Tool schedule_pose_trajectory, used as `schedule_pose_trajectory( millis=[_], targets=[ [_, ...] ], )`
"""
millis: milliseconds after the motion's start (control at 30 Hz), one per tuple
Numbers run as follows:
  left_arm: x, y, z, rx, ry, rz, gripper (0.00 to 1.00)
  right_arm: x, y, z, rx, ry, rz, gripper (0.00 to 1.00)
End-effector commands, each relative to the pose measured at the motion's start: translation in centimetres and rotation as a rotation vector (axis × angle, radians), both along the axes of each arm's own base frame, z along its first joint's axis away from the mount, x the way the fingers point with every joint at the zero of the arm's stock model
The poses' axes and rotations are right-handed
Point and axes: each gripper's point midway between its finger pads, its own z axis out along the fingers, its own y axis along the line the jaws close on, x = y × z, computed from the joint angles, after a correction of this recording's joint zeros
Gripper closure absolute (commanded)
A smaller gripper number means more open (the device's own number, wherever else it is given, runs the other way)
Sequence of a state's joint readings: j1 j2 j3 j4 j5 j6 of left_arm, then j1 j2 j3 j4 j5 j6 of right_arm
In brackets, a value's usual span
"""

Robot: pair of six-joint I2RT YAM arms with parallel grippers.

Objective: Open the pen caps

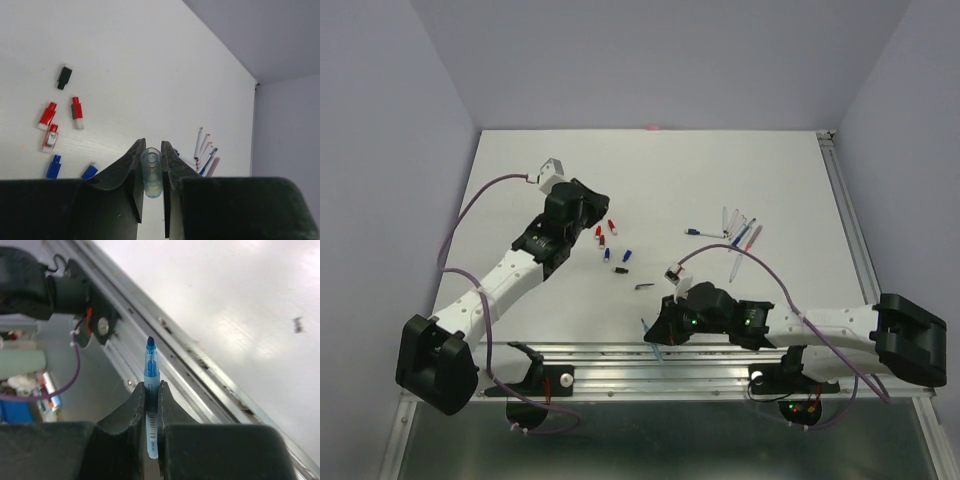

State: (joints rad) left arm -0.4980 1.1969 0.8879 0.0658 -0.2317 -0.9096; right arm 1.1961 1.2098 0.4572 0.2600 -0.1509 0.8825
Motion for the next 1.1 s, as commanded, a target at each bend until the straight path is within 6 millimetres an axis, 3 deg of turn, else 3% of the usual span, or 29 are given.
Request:
schedule_pose_trajectory(
  millis=[0,33,67,167,267,300,400,533,767,1067],
  targets=[
    [-2.9,0.5,-3.7,0.075,0.113,-0.063,1.0,6.9,-3.1,1.1,-0.184,-0.169,-0.295,0.99],
    [-4.3,0.8,-6.1,0.111,0.209,-0.084,1.0,8.0,-4.5,0.8,-0.231,-0.182,-0.339,0.99],
    [-5.1,0.9,-7.3,0.125,0.255,-0.096,1.0,10.7,-6.3,0.9,-0.264,-0.196,-0.438,0.99],
    [-8.2,0.6,-11.0,0.17,0.367,-0.168,1.0,14.7,-9.9,-0.1,-0.333,-0.172,-0.554,0.99],
    [-10.7,1.5,-13.3,0.206,0.448,-0.169,0.99,17.1,-11.7,-0.9,-0.45,-0.212,-0.599,0.99],
    [-11.0,1.8,-13.7,0.213,0.458,-0.166,0.93,17.6,-11.9,-0.9,-0.472,-0.225,-0.594,0.99],
    [-12.3,2.3,-15.4,0.234,0.496,-0.171,0.91,20.2,-12.4,-0.6,-0.55,-0.273,-0.582,0.99],
    [-13.4,2.5,-17.4,0.24,0.549,-0.18,0.9,22.0,-12.7,-2.2,-0.658,-0.331,-0.488,0.99],
    [-13.5,2.1,-19.0,0.282,0.595,-0.195,0.78,24.4,-14.9,-4.5,-0.817,-0.281,-0.563,0.96],
    [-13.3,1.2,-19.8,0.295,0.606,-0.227,0.76,25.4,-17.8,-4.3,-0.944,-0.279,-0.712,0.89]
  ],
)
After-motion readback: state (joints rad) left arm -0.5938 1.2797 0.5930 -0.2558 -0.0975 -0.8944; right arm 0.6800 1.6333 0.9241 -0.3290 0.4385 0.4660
